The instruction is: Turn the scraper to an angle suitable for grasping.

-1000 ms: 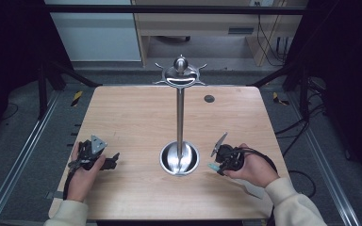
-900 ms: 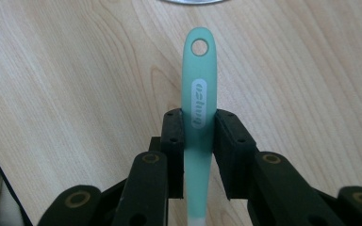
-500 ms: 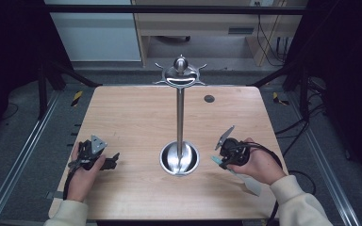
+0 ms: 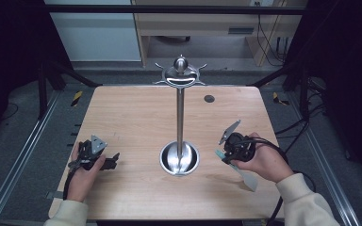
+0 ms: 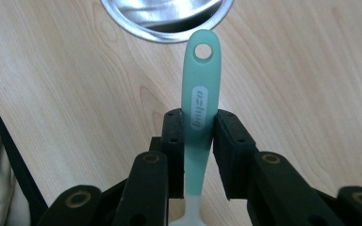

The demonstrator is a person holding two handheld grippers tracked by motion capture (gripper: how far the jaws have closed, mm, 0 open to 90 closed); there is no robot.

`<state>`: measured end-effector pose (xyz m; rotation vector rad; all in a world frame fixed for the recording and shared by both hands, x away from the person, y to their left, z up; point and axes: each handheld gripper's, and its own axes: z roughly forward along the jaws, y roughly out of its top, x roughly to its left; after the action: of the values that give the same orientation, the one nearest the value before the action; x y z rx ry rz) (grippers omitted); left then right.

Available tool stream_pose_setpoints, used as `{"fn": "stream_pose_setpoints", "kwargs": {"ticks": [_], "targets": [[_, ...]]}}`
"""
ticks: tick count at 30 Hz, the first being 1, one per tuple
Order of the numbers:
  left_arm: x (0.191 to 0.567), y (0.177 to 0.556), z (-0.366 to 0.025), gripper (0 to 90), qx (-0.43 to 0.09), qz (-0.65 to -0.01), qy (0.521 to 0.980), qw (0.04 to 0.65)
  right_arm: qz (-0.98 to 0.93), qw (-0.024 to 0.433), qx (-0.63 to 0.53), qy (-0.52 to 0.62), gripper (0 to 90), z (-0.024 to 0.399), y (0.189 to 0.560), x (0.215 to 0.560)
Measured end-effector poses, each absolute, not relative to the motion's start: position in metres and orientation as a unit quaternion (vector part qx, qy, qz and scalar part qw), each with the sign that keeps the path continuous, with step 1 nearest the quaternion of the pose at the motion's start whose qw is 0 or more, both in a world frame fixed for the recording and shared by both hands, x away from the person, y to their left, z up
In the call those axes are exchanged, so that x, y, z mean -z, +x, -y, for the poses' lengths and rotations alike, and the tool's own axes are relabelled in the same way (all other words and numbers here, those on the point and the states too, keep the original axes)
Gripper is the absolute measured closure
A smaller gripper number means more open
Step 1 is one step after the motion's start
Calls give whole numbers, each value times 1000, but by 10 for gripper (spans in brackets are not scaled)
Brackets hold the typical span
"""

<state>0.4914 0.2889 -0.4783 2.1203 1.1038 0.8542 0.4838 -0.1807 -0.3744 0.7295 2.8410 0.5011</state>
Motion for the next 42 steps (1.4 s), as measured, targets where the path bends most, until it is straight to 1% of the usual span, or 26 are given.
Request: {"fn": "stream_pose_setpoints", "kwargs": {"ticks": [1, 5, 12, 18, 29, 42], "targets": [[478, 491, -289, 30, -321, -415, 798, 297, -950, 91, -174, 243, 748, 182, 483, 367], [478, 491, -289, 30, -321, -415, 798, 297, -947, 97, -185, 243, 748, 183, 481, 357], [478, 491, -289, 31, -321, -415, 798, 297, -936, 121, -230, 237, 750, 186, 478, 327], [478, 491, -289, 30, -321, -415, 798, 297, -926, 127, -265, 238, 750, 188, 479, 313], [478, 491, -289, 31, -322, -415, 798, 297, -911, 142, -301, 245, 750, 193, 481, 297], [479, 491, -289, 31, -321, -415, 798, 297, -900, 149, -327, 248, 750, 198, 482, 286]]}}
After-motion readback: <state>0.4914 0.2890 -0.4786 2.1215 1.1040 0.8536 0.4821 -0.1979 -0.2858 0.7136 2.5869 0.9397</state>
